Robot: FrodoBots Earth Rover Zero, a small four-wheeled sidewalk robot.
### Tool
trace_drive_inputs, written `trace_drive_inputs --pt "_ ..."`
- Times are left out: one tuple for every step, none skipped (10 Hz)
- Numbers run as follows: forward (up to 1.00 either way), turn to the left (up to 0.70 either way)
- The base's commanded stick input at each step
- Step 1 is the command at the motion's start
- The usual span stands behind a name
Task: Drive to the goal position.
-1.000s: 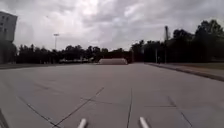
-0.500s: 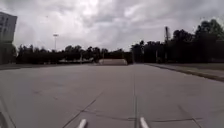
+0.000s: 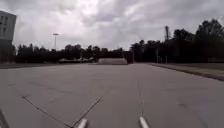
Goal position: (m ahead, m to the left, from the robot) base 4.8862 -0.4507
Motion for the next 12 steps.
trace_drive_inputs --pt "0.70 0.00" --pt "0.70 0.00" --pt "0.70 0.00" --pt "0.70 0.00" --pt "0.70 0.00" --pt "0.70 0.00" --pt "0.70 0.00" --pt "0.70 0.00" --pt "0.70 0.00" --pt "0.70 0.00" --pt "0.70 0.00" --pt "0.70 0.00"
